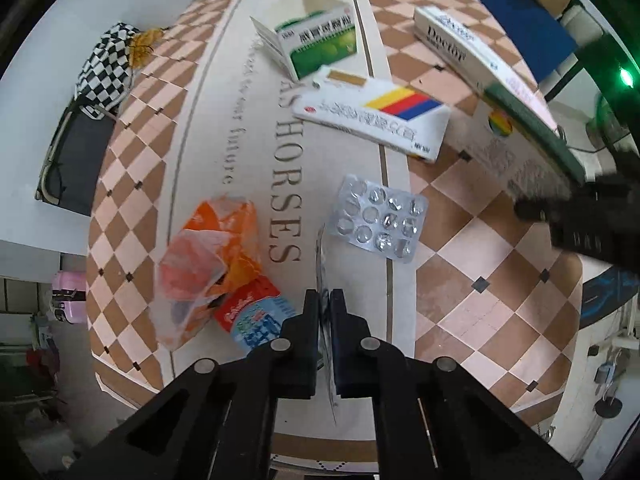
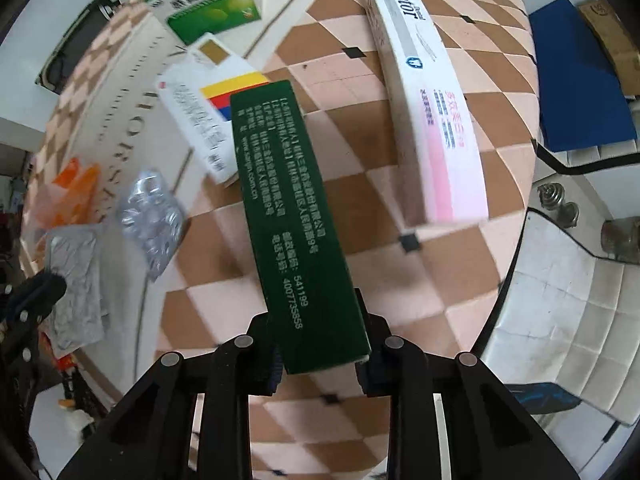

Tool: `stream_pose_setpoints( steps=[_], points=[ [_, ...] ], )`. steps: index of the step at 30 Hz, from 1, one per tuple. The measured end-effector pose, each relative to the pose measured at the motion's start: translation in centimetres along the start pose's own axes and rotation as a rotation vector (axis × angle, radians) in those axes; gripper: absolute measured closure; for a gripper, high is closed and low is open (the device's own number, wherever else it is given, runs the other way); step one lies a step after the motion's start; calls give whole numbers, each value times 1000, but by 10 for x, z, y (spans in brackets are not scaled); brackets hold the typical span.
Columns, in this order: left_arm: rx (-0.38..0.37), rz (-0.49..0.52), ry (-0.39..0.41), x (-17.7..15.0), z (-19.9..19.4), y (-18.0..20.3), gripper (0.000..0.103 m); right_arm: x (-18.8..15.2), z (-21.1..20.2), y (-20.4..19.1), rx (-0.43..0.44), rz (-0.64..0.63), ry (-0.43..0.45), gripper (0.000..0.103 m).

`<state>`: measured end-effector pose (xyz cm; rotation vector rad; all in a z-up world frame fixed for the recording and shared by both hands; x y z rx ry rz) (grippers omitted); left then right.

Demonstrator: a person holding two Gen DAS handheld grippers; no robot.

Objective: Collect trash
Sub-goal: 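Grasp the green medicine box with the right tool while the left tool grasps a blister pack, then lower both held items over the trash bin and open both tools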

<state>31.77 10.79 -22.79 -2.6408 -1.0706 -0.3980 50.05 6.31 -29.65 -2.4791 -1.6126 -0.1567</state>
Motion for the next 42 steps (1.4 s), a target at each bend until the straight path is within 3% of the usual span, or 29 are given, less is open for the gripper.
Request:
stream_pose_setpoints(
  steps=[11,18,23,25,33,42],
  points=[
    [-60,-27,127,-34,-65,-37,100,-90,-80,-51,82,219,141,75],
    [-187,-49,181,-102,-106,-84,100,-164,-116,-127,76,312,207,75],
    [-281,-76,124,-170,-114,-120,100,-237,-116,-191,101,388,201,76],
    [-321,-102,72,-198,-105,-128,100,-268,-107,-215,118,418,177,76],
    [-322,-88,-115,-294,-29,-114,100,-379,-22,-269,155,512,13,76],
    [-287,-114,-281,-364,137,-64,100,-447,142,-265,143,575,-137,76]
  ],
)
Point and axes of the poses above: each gripper's, at about its wrist camera, not at the fingertips, and z roughly the way its jaws point, y to its right, x to its top, the point moved 2 cm from there along z, roughly the way its jaws point, and after that the axes turned 11 degrees about y, right-handed, at the moved point
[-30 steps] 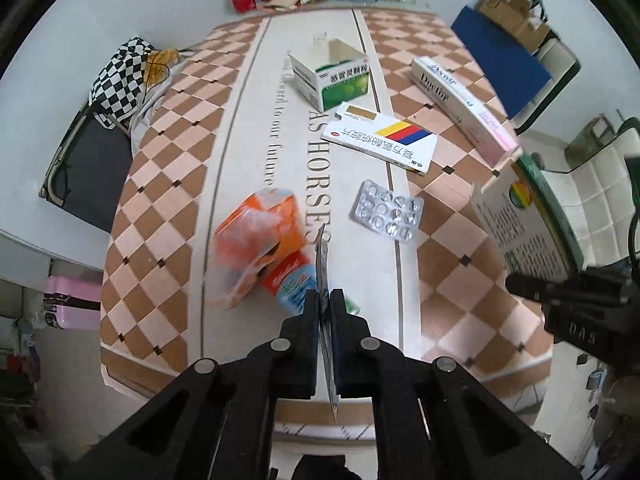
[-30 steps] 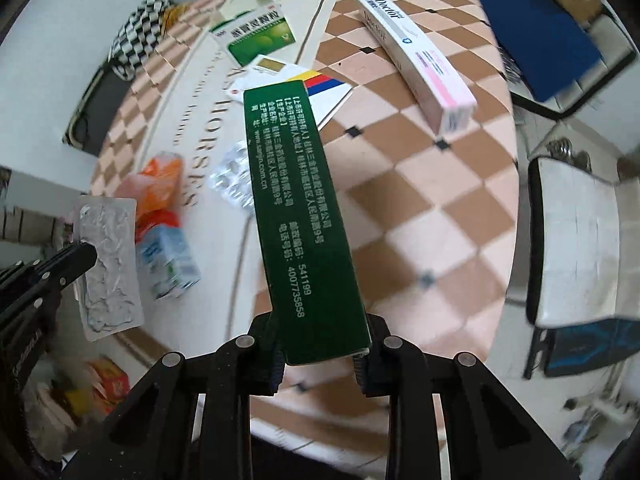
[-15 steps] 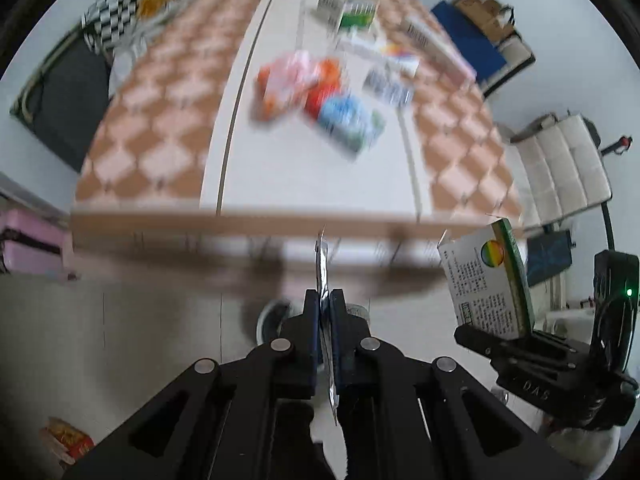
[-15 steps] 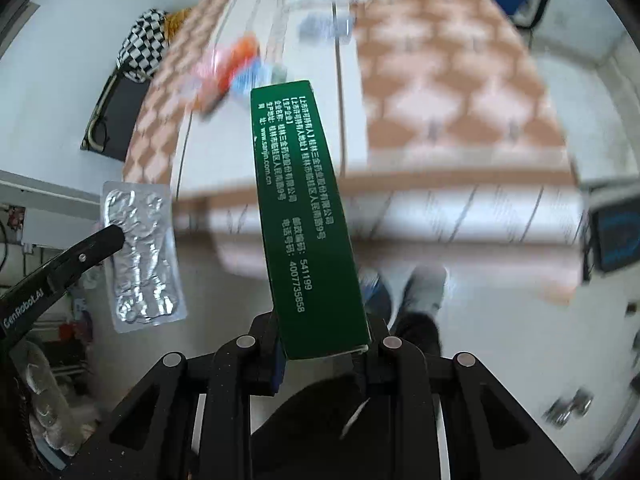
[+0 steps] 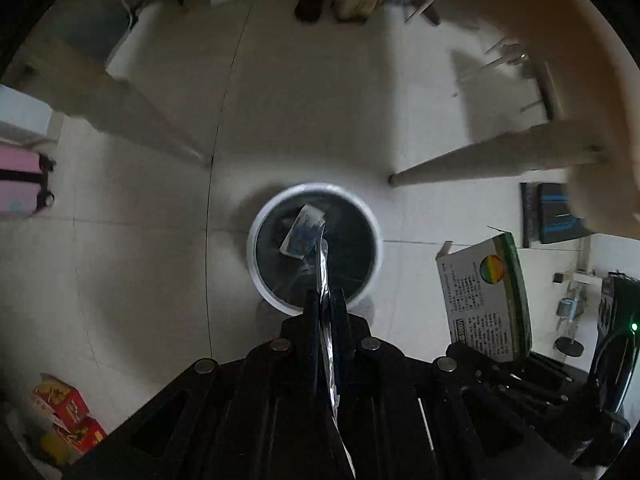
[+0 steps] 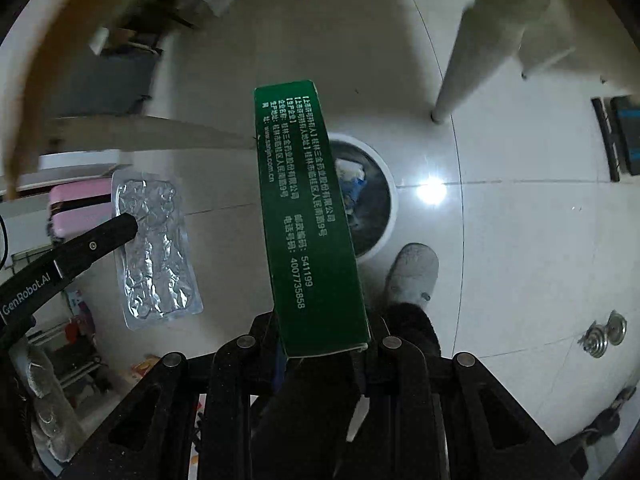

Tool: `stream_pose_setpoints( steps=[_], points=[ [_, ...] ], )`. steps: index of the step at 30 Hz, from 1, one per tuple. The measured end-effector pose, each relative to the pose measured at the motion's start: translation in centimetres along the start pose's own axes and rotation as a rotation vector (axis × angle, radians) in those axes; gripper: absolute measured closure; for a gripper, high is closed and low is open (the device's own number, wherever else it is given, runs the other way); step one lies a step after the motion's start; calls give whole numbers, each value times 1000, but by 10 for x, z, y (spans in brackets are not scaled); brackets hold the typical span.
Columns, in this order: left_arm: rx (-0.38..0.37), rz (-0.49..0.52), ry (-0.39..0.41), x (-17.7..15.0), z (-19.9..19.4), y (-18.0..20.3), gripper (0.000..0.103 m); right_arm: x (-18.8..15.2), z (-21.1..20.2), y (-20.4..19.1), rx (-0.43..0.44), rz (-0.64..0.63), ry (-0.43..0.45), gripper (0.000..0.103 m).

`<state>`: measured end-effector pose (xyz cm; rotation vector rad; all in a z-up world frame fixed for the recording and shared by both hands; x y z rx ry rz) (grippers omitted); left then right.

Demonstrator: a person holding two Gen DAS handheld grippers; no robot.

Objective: Collect trash
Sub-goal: 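Lower both held items over the trash bin and open both tools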

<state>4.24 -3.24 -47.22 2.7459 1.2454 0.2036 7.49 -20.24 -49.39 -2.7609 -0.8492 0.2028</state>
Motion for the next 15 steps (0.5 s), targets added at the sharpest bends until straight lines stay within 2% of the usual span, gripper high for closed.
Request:
stream_pose_setpoints(
  steps=[4,8,11,12,13,14,15],
  points=[
    [-13,-33,-38,0,62,-8,98,-3,74,22,-2,37,-39,76],
    [-14,-49,-68,-7,108,-17,97,-4,139,33,13,53,-79,76],
    [-9,-76,-87,-11,128,-28,85,-7,172,45,29,43,-104,75],
    [-9,-93,-82,-13,132,-32,59,-8,184,47,34,49,-113,71],
    [-4,-99,-75,-12,131,-37,20,-10,191,47,44,51,-121,56],
    [15,-97,-67,-11,130,-40,4,-12,200,47,49,48,-122,45],
    [35,-92,-55,-14,127,-42,0,-10,204,47,47,44,-111,22]
  ],
)
Point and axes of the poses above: each gripper's, at about its wrist camera, not at the fingertips, and z roughly the way its jaws point, y to its right, x to its top, the point moved 2 cm from there along z, roughly the way its jaws point, and after that the axes turned 11 degrees about y, right-handed, at the moved point
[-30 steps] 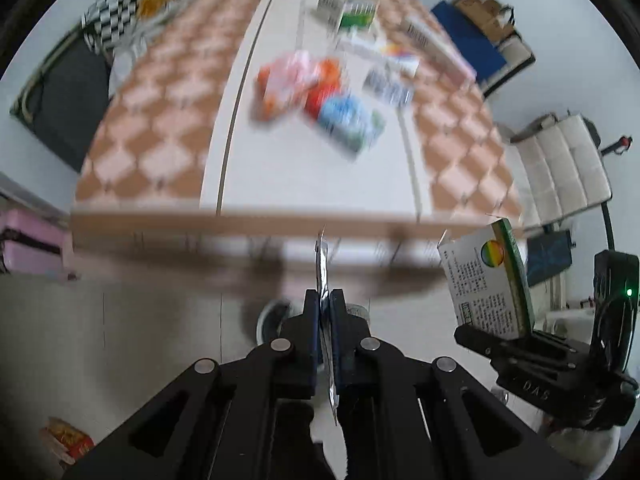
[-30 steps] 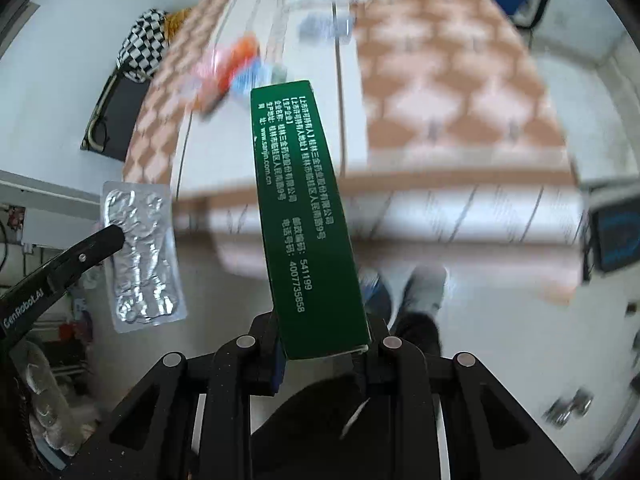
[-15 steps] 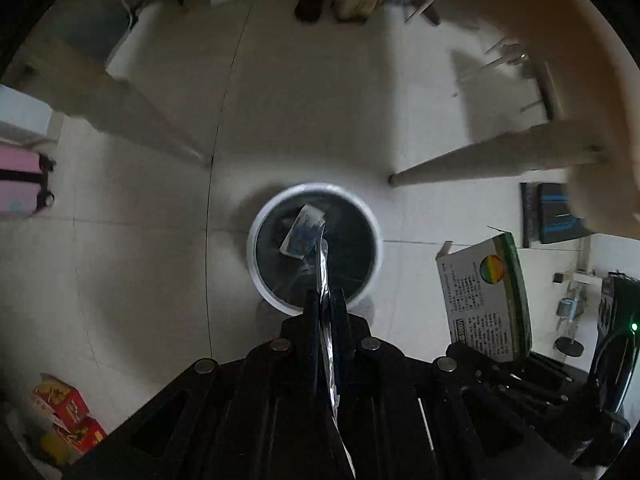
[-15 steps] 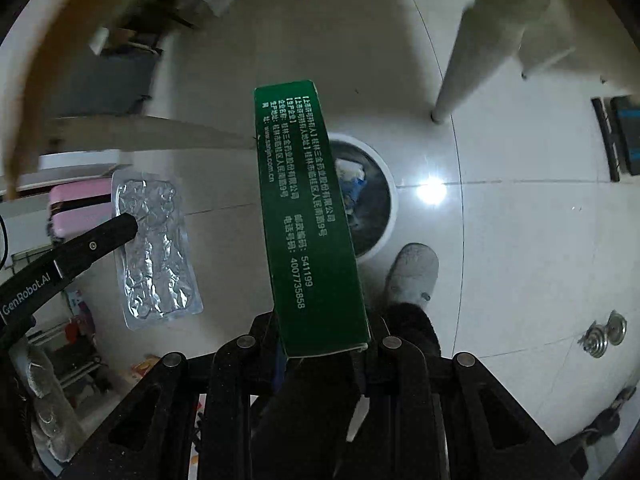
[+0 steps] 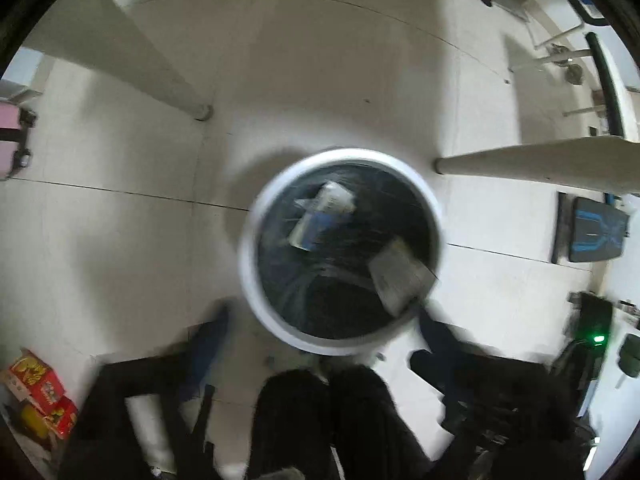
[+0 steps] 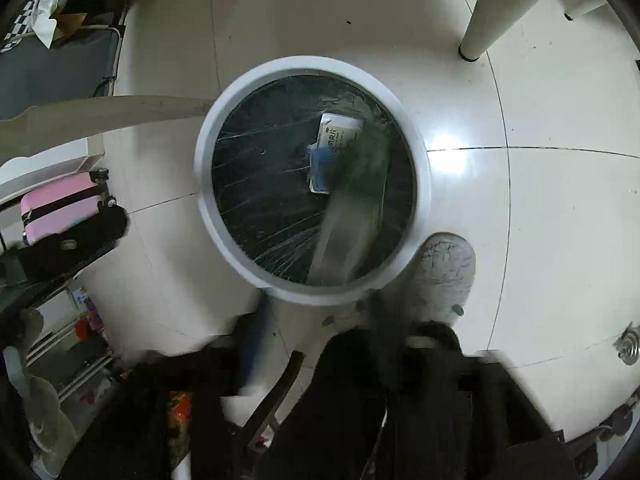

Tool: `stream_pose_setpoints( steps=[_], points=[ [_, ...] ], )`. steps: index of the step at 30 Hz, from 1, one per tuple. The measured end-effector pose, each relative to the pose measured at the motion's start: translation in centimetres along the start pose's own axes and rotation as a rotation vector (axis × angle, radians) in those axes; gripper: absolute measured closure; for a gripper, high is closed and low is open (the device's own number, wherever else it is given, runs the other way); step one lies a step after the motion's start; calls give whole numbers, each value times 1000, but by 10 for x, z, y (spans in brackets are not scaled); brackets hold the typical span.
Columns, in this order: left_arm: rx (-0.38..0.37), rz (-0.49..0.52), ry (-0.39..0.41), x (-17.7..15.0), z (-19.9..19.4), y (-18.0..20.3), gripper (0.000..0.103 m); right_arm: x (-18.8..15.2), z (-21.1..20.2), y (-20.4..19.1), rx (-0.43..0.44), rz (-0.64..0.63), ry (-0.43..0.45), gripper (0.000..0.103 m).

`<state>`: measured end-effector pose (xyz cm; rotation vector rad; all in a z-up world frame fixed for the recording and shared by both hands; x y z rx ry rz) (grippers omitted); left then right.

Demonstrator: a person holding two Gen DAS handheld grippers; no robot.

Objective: Collect trash
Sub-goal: 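Lower both held items over the trash bin and open both tools, then grasp the Doctor toothpaste box with the right tool while the left tool grasps the milk carton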

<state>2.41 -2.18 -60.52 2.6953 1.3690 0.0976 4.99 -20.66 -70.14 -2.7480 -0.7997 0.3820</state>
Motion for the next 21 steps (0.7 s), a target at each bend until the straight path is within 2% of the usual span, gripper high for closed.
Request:
stream_pose_setpoints(
  steps=[1,6,11,15,21],
  points=[
    [14,4,2,-2,-2,-3,0,0,1,-1,-1,-6,18,9],
    [138,73,41,-14,-27,-11,0,12,-21,-2,-136,-61,100,2],
    [176,101,77,-23,-58,-17,0,18,-59,-9,-237,-114,159,2],
    [184,93,92,-29,-85,-17,0,20,-93,-15,-261,-135,184,2],
    [194,92,120,-39,-136,-16,0,5,-155,-35,-269,-155,206,2]
  ],
)
Point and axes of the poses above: each gripper's, at about its wrist camera, not at the fingertips, and z roughly the way its jaws point, y to its right, x to its top, the point moved 2 cm from there along z, roughly the way its jaws point, and after that the axes turned 11 degrees about y, right-handed, at the moved point
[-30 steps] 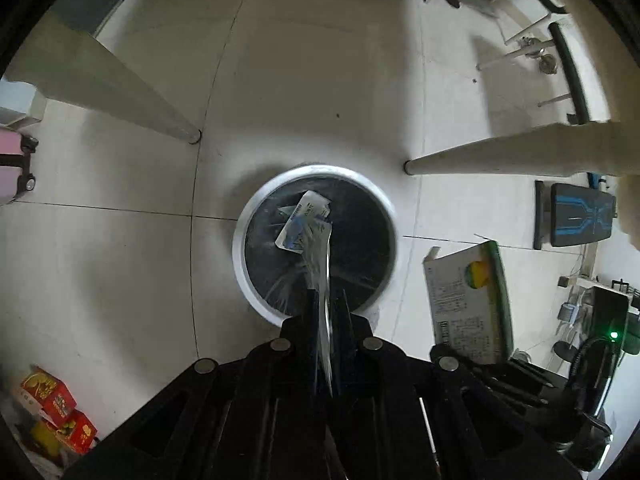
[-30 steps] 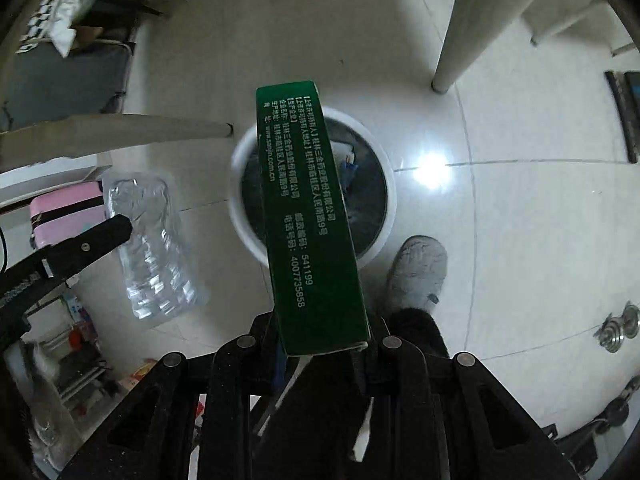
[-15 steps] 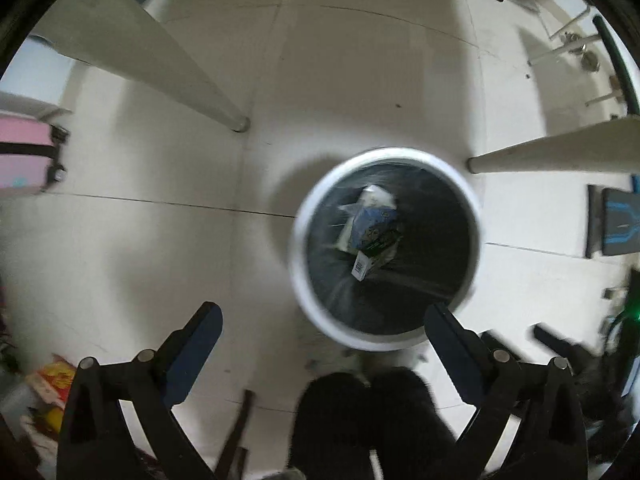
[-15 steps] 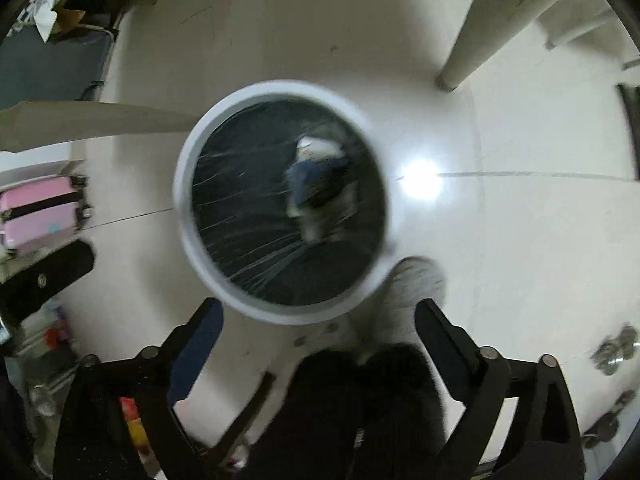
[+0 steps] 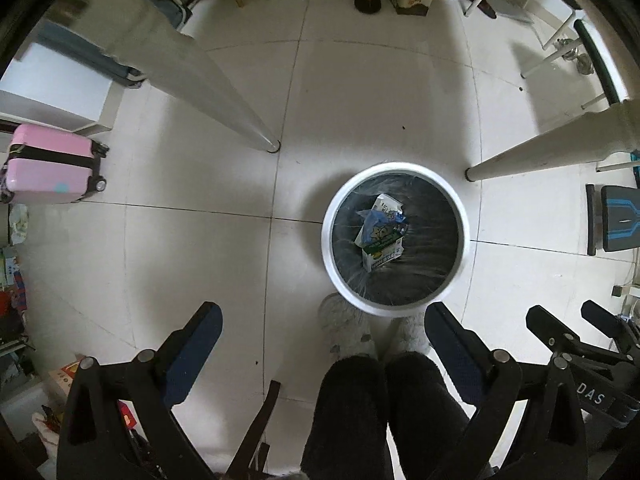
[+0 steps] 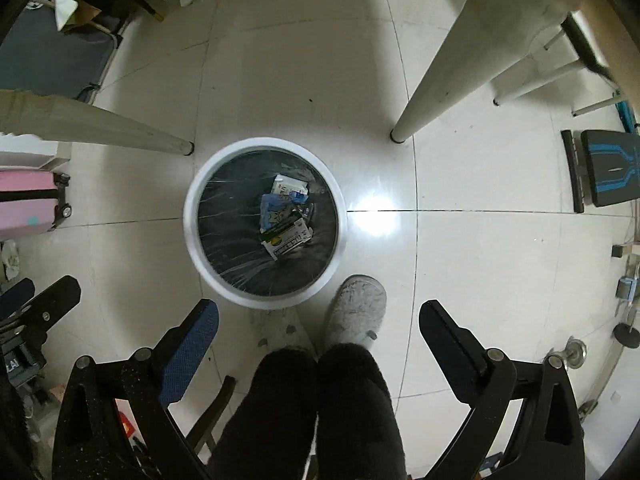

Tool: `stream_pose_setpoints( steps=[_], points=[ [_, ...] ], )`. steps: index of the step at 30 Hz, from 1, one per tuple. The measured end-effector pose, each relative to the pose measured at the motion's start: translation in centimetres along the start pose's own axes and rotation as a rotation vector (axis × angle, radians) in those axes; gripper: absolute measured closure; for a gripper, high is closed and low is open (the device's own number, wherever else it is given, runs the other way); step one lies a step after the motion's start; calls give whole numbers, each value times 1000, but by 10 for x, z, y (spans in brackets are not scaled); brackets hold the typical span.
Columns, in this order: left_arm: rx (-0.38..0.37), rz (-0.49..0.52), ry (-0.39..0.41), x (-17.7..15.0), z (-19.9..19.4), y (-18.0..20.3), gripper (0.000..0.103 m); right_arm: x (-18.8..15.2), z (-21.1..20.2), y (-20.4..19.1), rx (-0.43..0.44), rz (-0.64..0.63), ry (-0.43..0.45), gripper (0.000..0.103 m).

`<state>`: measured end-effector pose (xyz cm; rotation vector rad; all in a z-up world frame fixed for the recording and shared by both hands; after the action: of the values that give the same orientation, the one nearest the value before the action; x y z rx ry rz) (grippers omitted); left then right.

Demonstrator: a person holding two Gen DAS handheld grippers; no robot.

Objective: Collect trash
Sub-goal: 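Grasp the Doctor toothpaste box with the right tool while the left tool grasps the milk carton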

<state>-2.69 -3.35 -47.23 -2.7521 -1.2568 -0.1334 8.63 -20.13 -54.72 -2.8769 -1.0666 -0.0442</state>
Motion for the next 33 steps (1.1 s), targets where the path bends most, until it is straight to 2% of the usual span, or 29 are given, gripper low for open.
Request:
stream_pose_setpoints(
  steps=[13,18,22,27,31,33],
  points=[
    [-5,-45,35,-2,-132,-32,0,-6,-166,-27,35,-38,53,2],
    [11,-66,119,11,-184,-44,0,3,-229,-44,80,-69,87,2],
    [31,-111,206,49,-220,-53,0,25,-278,-54,139,-67,115,2],
    [51,-189,306,117,-244,-53,0,89,-330,-48,186,-40,187,2],
    [24,-279,278,181,-240,-33,0,165,-356,-22,169,-14,261,2],
    [2,-322,249,207,-235,-18,0,218,-364,0,151,-5,292,2]
  ],
)
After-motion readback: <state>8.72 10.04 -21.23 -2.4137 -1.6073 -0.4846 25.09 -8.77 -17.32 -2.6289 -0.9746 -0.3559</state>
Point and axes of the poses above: each gripper's, at about its wrist camera, not at the fingertips, and z roughly the way its jaws point, y to its right, x to its top, the point moved 2 cm from there along z, roughly the way its jaws point, and after that the axes turned 11 degrees about y, right-handed, at the moved point
